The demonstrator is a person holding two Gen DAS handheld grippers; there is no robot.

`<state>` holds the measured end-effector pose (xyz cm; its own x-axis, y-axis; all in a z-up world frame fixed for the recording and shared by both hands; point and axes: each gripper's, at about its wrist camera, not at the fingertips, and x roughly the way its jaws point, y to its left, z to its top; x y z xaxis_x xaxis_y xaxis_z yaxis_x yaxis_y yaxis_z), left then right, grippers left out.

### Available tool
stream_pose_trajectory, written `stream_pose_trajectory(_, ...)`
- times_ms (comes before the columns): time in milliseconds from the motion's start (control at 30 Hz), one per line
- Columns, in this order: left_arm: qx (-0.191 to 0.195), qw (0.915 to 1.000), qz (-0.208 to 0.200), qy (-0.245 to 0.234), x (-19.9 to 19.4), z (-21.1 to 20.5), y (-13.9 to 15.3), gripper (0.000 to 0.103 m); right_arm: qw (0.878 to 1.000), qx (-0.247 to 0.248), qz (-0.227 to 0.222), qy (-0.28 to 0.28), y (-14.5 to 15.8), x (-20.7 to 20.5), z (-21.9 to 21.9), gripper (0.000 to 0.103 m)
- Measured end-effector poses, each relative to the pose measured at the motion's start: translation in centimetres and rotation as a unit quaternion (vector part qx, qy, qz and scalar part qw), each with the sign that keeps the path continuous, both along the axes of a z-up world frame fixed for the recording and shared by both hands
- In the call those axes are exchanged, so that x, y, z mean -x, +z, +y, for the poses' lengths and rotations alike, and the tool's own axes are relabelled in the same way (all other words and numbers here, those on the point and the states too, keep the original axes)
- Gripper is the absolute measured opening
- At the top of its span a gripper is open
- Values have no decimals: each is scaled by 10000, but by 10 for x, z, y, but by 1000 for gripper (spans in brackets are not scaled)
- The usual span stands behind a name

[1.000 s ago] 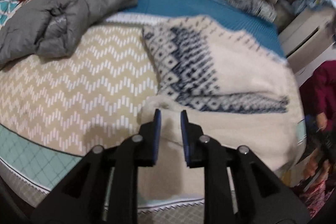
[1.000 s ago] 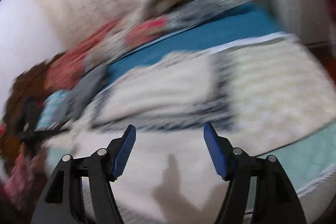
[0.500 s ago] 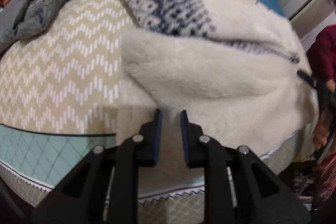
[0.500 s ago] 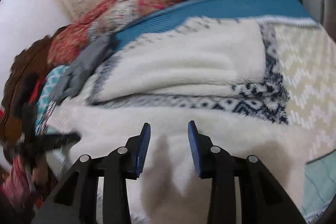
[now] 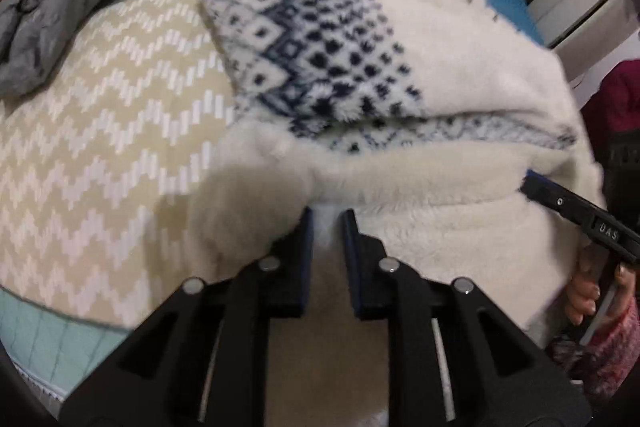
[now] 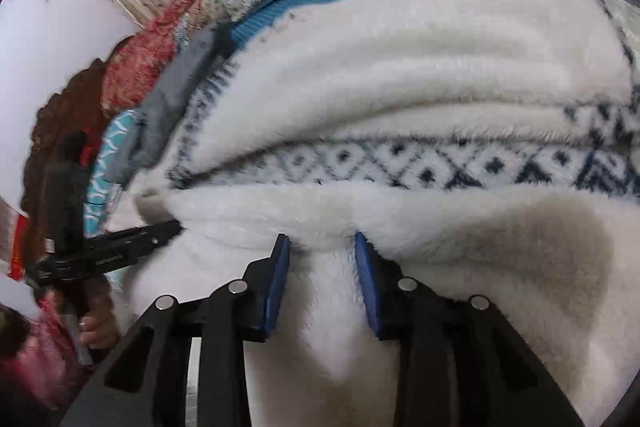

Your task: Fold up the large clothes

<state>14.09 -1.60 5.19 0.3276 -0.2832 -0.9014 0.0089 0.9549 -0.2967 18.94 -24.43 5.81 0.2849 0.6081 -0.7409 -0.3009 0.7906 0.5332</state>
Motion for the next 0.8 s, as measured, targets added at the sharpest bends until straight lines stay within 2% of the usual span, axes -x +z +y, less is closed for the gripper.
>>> stream_pose_trajectory(33, 102, 9999, -89, -9, 4, 5, 12, 17, 9998, -122, -90, 145, 14, 0, -1, 24)
stream_pose_trajectory(67, 139, 9997, -216, -7, 7, 9, 21, 17, 9986, -245, -363, 309, 38, -2, -4, 24)
stream_pose_trajectory(133, 244, 9984, -507, 2, 9, 15, 40, 17, 9955, 7, -901, 289, 80, -26, -9, 26)
stream_pose_trajectory(200, 453, 9969, -639, 20, 2, 12, 51, 17, 9911, 382, -1276, 85, 105, -68, -10, 42)
stream_pose_trajectory(233, 513, 9964, -677, 19, 1, 10, 53, 17, 9877, 659, -1412, -95, 110, -98, -10, 58)
stream_pose_trajectory(267, 596, 9955, -734, -5, -2, 1, 55, 17, 9864, 787, -1422, -221, 109, -123, -11, 66)
stream_pose_trajectory(367, 418, 9961, -728, -257, -11, -26, 44, 17, 9852, 1282, -948, -624, 85, -210, -13, 66)
stream_pose_trajectory(467, 21, 9989, -294, -352, -26, -46, 10, 17, 9847, 1640, -417, -425, 46, -266, 0, 66)
stream_pose_trajectory(533, -1, 9996, -84, -282, -32, -45, -10, 17, 9811, 1900, -241, -282, 24, -285, 12, 66)
stream_pose_trajectory(600, 95, 9996, -118, -252, -35, -43, -17, 17, 9825, 1854, -93, -130, 7, -289, 16, 60)
stream_pose_trajectory(633, 111, 9996, -104, -243, -37, -43, -17, 17, 9840, 1783, -12, -46, 1, -289, 20, 36)
stream_pose_trajectory(667, 109, 9996, -87, -247, -38, -44, -17, 17, 9828, 1847, 40, 47, -3, -287, 24, 21)
stream_pose_trajectory(733, 84, 9995, -85, -291, -37, -44, -16, 17, 9830, 1799, -263, 239, 9, -273, 27, 8)
stream_pose_trajectory(800, 125, 9995, -81, -270, -36, -44, -11, 17, 9824, 1743, -612, 280, 30, -254, 23, 8)
